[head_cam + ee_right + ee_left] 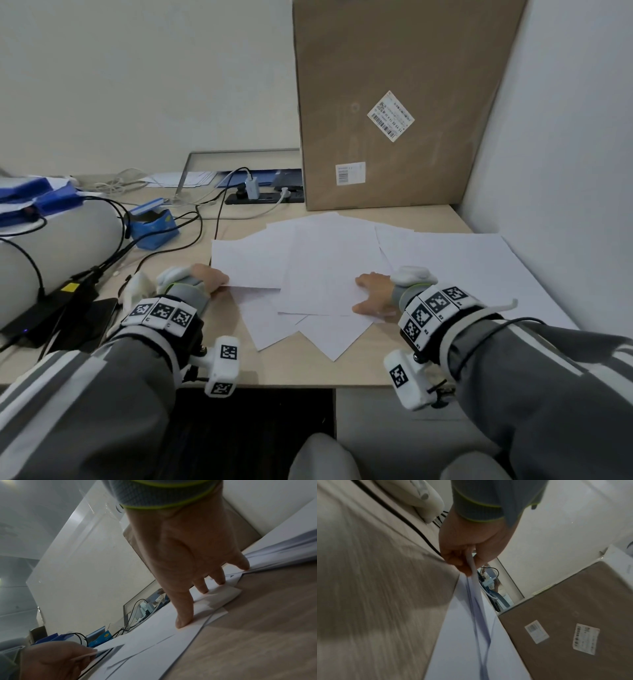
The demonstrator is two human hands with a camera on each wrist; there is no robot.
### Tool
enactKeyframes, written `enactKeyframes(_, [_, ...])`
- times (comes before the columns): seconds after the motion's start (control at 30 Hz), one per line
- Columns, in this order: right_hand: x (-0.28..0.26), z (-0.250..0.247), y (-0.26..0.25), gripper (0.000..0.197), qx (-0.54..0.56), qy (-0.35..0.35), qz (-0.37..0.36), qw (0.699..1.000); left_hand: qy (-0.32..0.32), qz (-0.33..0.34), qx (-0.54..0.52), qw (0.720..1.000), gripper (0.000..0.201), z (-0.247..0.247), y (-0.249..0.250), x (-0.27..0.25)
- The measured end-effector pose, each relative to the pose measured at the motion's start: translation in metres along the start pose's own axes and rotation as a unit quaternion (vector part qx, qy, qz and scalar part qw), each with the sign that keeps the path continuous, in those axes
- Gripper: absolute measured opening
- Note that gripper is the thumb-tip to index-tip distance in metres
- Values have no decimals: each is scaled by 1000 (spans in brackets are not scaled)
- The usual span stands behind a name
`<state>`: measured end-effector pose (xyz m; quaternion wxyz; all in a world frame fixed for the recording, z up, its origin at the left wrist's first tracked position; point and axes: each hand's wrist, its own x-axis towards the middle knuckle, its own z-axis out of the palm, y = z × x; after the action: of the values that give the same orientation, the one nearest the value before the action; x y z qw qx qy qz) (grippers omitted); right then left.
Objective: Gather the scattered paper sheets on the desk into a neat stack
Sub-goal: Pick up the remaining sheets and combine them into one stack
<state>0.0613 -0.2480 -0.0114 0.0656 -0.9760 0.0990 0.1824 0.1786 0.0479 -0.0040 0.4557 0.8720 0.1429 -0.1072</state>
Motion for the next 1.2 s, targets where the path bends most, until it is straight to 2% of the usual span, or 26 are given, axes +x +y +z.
enactKeyframes(0.1, [-2,1,0,72,2,1,1,1000,-98,-36,-29,994,35,13,-2,-11])
enactKeyframes(0.17, [-3,1,1,72,2,-1,3,1000,-128,-30,-6,991,27,22,-2,-16])
enactKeyframes(0.23, [-4,0,1,72,-2,-2,3,1000,-99,-9,55,994,20,26,6,-28])
enactKeyframes(0.33, [-4,-1,0,72,-8,-4,0,1000,-32,15,101,994,32,19,17,-36])
enactKeyframes(0.4, [-3,-2,0,71,-10,-4,0,1000,-37,-14,-15,999,24,17,20,-35])
enactKeyframes(0.43, [-3,-2,0,71,-12,-3,0,1000,-53,-38,-88,994,34,18,20,-32])
enactKeyframes(0.5, [-3,-2,0,71,-12,0,0,1000,-89,-78,-224,967,40,20,22,-35])
enactKeyframes(0.63, [-3,-2,0,70,-7,0,1,1000,-99,-86,-317,939,26,20,22,-40])
enactKeyframes(0.9, [-1,1,2,75,16,-9,0,1000,-234,-90,-268,930,13,33,11,-35])
enactKeyframes(1.1, [-8,7,5,78,55,-1,-1,998,-252,-46,-220,941,9,58,18,-39])
enactKeyframes(1.2, [-8,11,2,76,51,-15,-16,998,-221,-25,-178,959,31,62,14,-31])
